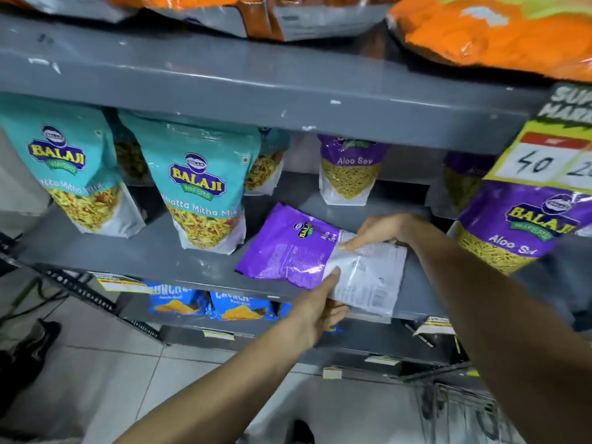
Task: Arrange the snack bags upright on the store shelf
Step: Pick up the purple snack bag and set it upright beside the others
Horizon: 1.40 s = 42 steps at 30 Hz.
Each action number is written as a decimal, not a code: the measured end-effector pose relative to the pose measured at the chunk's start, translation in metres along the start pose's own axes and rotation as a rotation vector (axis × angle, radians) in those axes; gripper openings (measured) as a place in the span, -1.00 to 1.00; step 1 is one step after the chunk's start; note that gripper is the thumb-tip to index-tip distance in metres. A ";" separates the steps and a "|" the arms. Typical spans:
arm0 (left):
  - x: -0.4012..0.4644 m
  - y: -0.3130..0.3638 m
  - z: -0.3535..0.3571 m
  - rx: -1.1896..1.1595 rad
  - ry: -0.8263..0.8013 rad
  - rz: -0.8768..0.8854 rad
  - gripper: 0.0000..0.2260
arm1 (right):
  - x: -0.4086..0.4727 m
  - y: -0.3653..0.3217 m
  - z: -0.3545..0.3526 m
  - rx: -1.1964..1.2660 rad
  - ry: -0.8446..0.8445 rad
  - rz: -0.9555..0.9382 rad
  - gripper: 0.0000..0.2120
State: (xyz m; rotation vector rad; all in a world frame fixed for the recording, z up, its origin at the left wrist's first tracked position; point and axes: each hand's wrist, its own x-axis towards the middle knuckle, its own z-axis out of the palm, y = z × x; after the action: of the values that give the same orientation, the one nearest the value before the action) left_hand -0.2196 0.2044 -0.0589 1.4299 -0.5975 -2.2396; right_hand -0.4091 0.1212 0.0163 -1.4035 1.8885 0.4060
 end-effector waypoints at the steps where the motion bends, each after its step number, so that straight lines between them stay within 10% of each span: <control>1: 0.003 -0.006 0.002 0.005 0.042 0.051 -0.59 | -0.001 0.008 0.005 0.071 -0.016 -0.010 -0.09; 9: -0.008 -0.011 0.006 0.151 0.161 0.510 -0.74 | -0.037 0.062 0.048 0.783 0.279 -0.276 -0.18; 16: 0.004 0.067 -0.013 0.499 0.129 0.914 -0.81 | -0.036 0.044 0.051 1.093 0.519 -0.557 -0.66; 29: 0.032 0.071 -0.035 0.689 0.403 0.753 -0.54 | -0.012 0.037 0.083 1.287 0.427 -0.570 -0.61; 34: 0.032 0.056 -0.031 0.741 0.317 0.810 -0.78 | -0.004 0.033 0.079 1.480 0.511 -0.369 -0.70; 42: 0.034 0.052 -0.015 0.920 0.031 0.745 -0.12 | 0.009 0.027 0.102 1.337 0.506 -0.399 -0.37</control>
State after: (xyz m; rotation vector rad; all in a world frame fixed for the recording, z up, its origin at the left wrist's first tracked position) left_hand -0.2128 0.1407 -0.0612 1.2412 -1.9320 -1.3561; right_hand -0.3974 0.1898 -0.0639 -0.8572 1.5335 -1.2878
